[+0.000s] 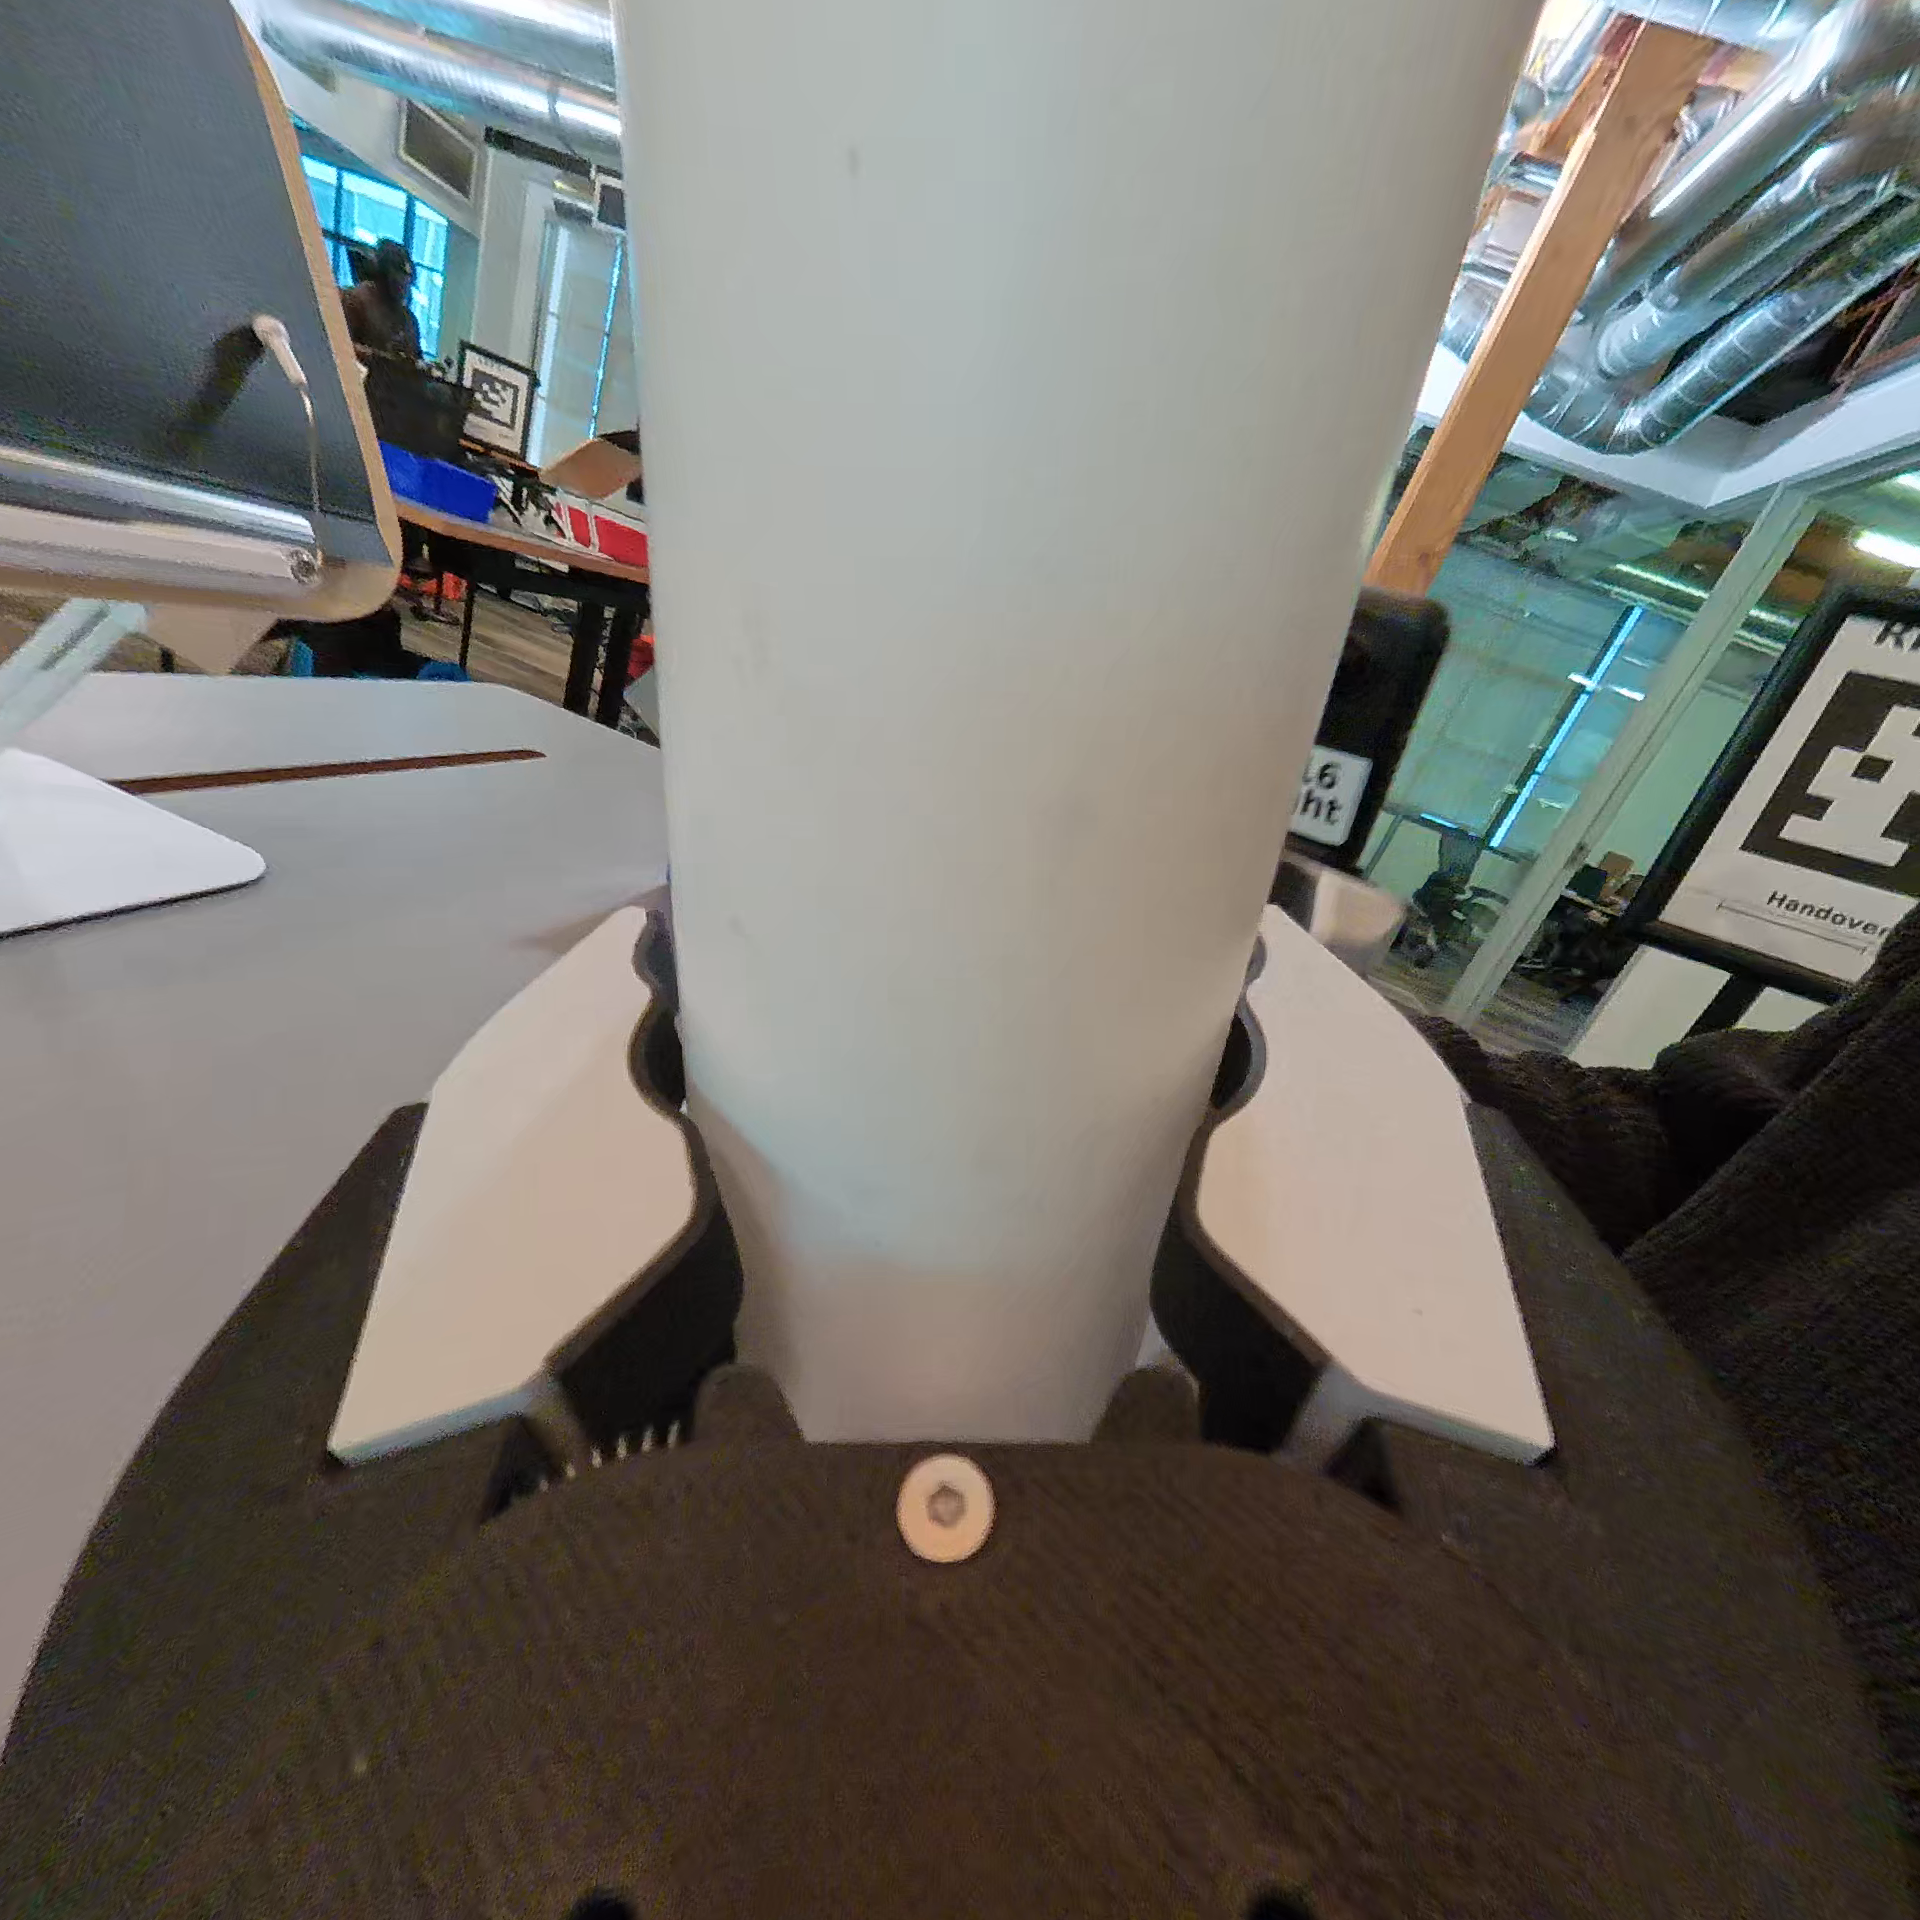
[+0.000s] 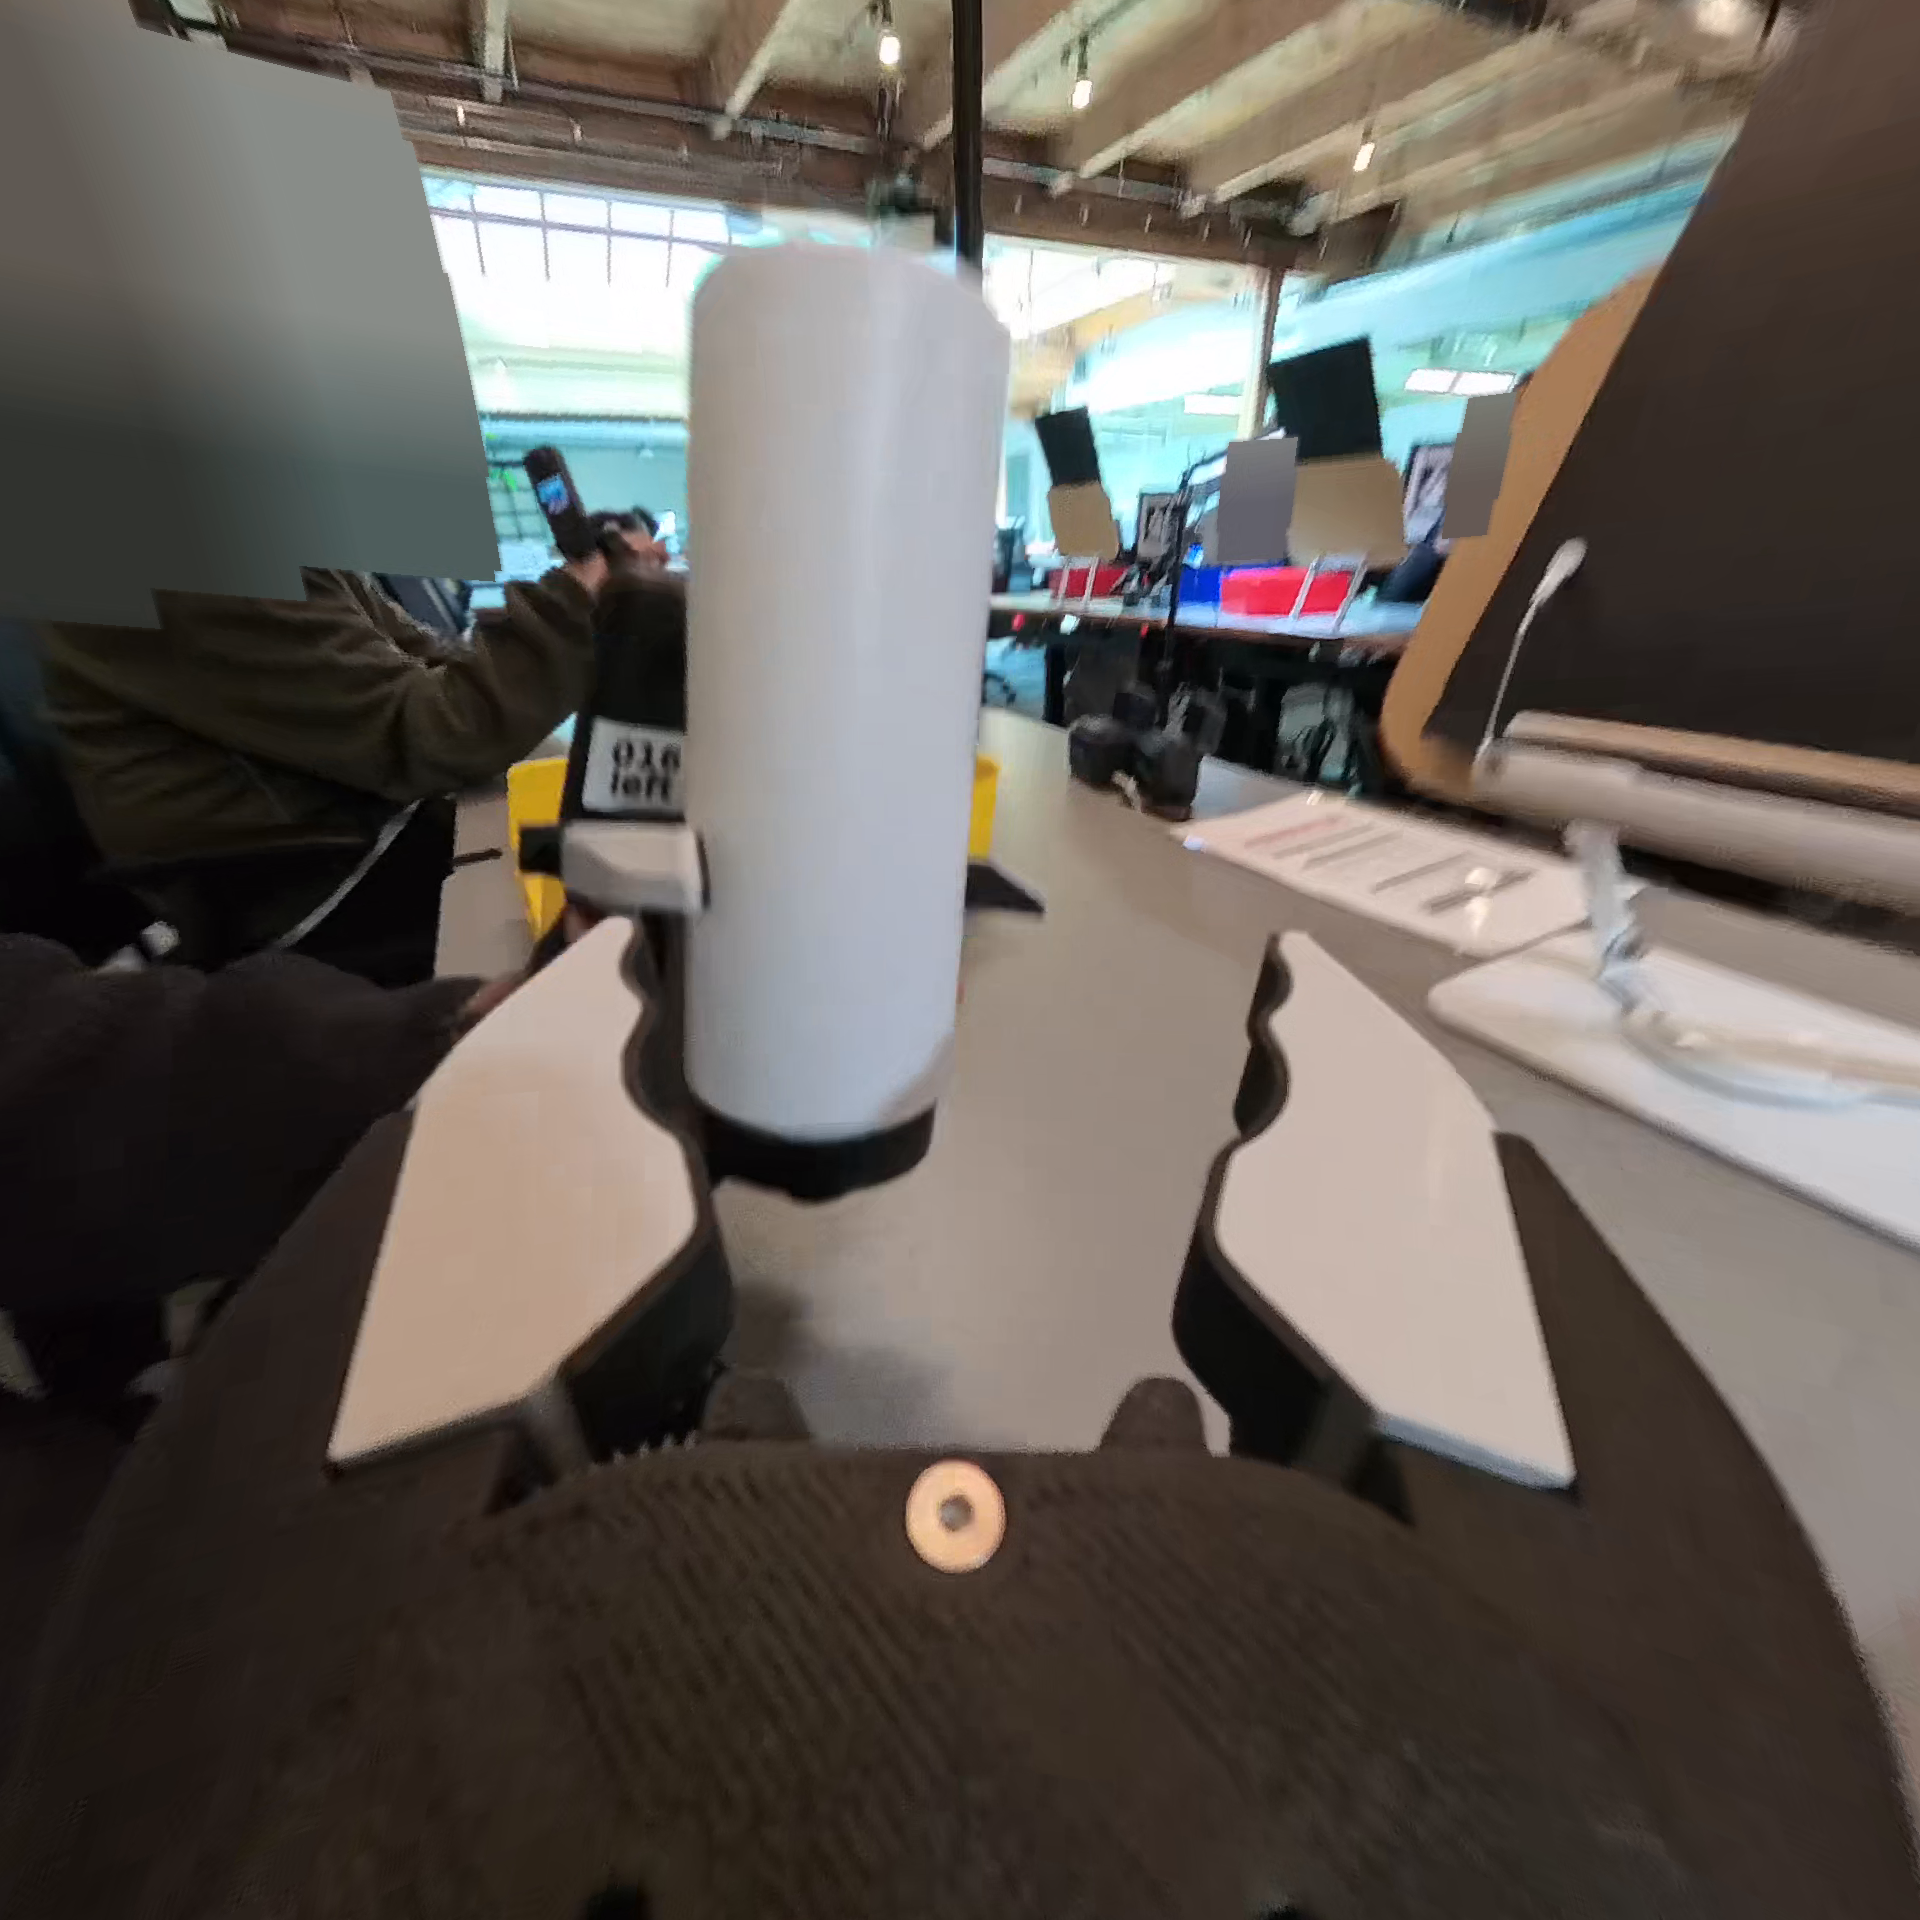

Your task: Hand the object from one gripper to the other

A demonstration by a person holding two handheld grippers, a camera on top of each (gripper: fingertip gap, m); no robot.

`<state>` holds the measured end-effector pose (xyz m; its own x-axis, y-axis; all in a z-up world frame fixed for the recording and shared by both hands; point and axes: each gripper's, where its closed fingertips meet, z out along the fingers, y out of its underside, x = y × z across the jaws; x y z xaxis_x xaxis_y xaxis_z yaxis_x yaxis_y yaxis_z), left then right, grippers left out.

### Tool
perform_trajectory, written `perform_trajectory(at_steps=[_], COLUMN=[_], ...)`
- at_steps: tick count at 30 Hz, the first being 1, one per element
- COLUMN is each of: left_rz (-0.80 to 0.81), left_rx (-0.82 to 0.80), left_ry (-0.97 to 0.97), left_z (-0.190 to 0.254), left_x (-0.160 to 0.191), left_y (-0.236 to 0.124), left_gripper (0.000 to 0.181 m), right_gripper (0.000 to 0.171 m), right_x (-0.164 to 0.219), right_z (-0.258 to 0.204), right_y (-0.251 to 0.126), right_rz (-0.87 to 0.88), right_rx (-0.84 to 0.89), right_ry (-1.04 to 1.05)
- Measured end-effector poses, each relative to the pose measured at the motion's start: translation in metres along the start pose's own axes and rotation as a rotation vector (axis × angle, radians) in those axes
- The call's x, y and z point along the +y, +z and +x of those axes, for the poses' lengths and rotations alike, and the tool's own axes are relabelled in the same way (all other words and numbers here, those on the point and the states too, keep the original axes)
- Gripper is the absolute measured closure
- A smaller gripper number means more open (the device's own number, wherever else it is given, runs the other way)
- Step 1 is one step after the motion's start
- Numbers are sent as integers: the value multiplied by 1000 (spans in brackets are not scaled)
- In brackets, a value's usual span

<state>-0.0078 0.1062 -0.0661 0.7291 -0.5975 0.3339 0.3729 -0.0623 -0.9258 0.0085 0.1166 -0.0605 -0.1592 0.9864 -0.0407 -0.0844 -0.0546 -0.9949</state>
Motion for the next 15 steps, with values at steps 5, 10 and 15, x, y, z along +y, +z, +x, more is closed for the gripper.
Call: perform_trajectory(at_steps=[5,10,15], left_rz=[-26,-39,-52], left_rx=[18,124,175], left_ry=[63,12,-7], left_z=[9,28,39], left_x=[-1,4,7], left_y=[2,8,12], left_gripper=[79,78,78], right_gripper=[46,50,92], right_x=[64,94,84], right_z=[-25,-44,-54], right_y=[21,28,25], right_rz=[-208,-348,-305], right_rx=[-154,-183,-228], right_ry=[208,49,26])
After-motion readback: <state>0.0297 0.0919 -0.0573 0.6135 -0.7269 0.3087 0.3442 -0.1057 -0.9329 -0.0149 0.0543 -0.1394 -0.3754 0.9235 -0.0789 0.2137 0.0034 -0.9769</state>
